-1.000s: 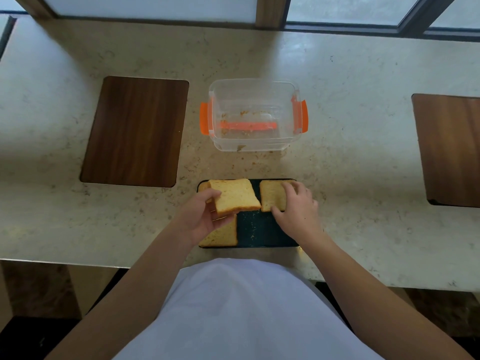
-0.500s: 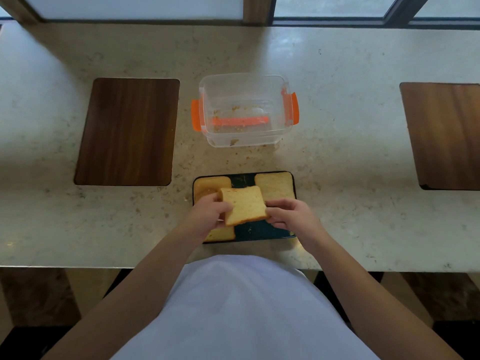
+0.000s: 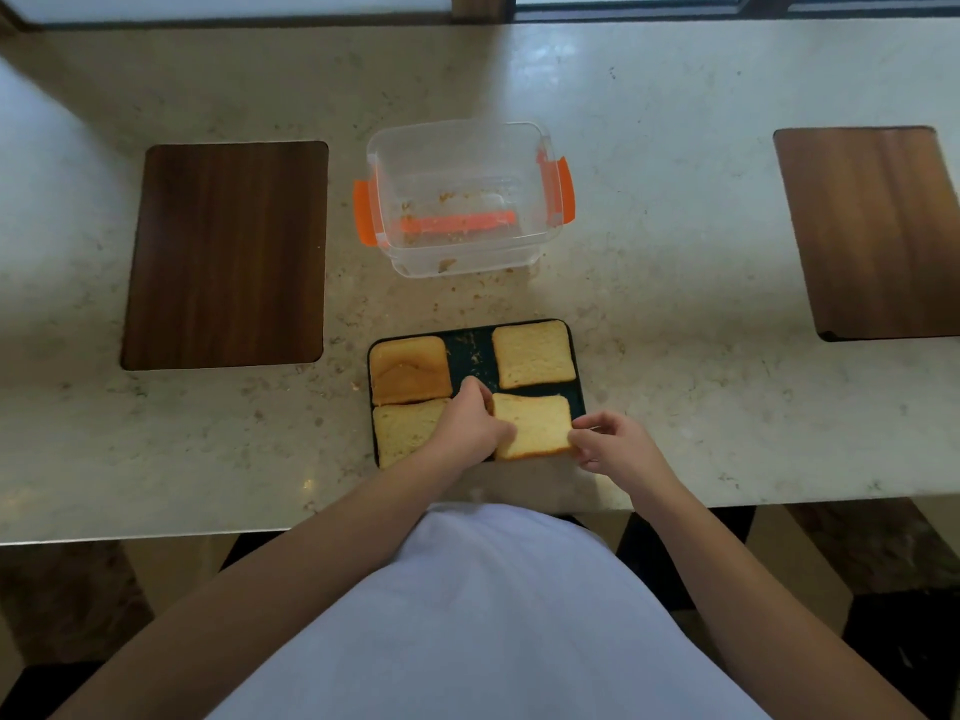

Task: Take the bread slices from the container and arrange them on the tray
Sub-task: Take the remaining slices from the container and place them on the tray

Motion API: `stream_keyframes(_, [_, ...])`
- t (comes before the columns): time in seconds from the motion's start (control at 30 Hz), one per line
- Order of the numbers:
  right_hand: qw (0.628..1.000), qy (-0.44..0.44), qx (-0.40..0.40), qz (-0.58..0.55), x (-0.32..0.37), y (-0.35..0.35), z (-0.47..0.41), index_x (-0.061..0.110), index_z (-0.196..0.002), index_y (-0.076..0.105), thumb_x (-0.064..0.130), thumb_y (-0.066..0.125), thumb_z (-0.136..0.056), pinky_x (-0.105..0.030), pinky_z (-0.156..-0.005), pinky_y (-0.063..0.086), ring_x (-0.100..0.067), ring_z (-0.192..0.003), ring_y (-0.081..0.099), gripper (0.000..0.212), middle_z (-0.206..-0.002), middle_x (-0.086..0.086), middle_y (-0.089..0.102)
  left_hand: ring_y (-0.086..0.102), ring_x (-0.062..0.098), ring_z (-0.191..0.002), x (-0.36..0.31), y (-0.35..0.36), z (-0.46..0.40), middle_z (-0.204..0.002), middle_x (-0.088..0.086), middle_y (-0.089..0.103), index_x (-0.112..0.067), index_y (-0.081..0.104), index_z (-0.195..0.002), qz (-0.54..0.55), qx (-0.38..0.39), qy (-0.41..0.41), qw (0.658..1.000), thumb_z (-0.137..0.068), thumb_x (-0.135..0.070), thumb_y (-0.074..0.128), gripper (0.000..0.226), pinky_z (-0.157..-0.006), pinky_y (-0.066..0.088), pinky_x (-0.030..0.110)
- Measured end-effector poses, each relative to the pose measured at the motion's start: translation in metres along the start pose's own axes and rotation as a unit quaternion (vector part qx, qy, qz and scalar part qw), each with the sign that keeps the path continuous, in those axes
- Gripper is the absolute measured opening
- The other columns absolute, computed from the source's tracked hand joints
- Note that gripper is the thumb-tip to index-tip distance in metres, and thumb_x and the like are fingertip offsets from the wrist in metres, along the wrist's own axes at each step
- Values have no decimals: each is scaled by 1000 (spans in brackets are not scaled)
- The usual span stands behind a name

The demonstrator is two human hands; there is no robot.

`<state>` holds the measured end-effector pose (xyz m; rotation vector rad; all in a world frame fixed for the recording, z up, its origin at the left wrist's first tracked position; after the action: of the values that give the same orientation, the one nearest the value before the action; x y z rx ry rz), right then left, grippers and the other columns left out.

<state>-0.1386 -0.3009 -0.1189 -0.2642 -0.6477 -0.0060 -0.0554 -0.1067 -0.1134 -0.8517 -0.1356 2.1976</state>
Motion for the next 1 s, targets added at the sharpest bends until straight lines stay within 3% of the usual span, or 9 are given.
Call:
stream_keyframes(0.17, [999,-1,-29,-16,2,-5,-2,15,-113,68,13,67,-94,-29,-76,59,-20,-89,72,19,-103,-10,73,61,19,-98,-7,8,-5,-106,-3,54,-19,45,-134,63,8,-13,998,-87,-27,75,56,-90,59,46])
stream_keyframes(0.33, [999,-1,-44,8,2,-3,-5,13,-119,67,10,65,-92,-32,-80,60,-23,-97,71,27,-108,-9,71,57,25,-116,-5,8,-6,-140,10,53,-15,45,-146,153,16,-56,986,-93,-21,70,59,-88,60,39])
stream_keyframes(0.5, [997,1,-65,51,0,-3,-7,16,-120,68,8,62,-91,-45,-92,60,-20,-99,70,30,-110,-5,71,59,26,-115,-4,7,-4,-133,13,56,-14,43,-149,208,35,-82,974,-98,-12,62,55,-88,60,42])
stream_keyframes(0.6, [990,-27,-84,111,-1,-5,-6,16,-124,70,9,59,-94,-38,-92,58,-17,-104,68,32,-114,-2,73,59,25,-115,-2,7,-3,-132,12,55,-18,45,-147,222,25,-90,971,-100,-5,52,50,-89,60,46])
stream_keyframes(0.7, [976,-60,-88,187,1,-5,-4,15,-129,70,11,56,-97,-32,-86,54,-15,-103,65,35,-117,-2,73,59,25,-116,-3,5,-1,-135,9,55,-18,47,-147,233,31,-91,968,-101,-11,51,47,-89,60,47])
stream_keyframes(0.83, [937,-113,-83,319,5,4,-1,13,-135,66,14,54,-100,-35,-92,53,-20,-106,64,36,-126,-6,67,56,25,-121,-6,5,3,-142,7,52,-17,45,-149,227,57,-81,969,-101,-20,54,49,-94,58,48])
stream_keyframes(1.0, [928,-120,-81,343,10,11,3,-1,-113,71,9,53,-98,-48,-87,56,-31,-96,66,25,-106,-16,72,52,27,-128,-12,6,5,-145,6,49,-17,45,-149,227,62,-82,968,-100,-21,55,51,-98,54,50])
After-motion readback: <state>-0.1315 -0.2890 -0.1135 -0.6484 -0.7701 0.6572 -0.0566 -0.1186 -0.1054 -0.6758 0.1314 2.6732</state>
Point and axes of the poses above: each hand's wrist, its own z-axis away from the middle knuckle, its own y-axis out of the palm, x = y × z, the point moved 2 cm from there along -z, towards the middle knuckle
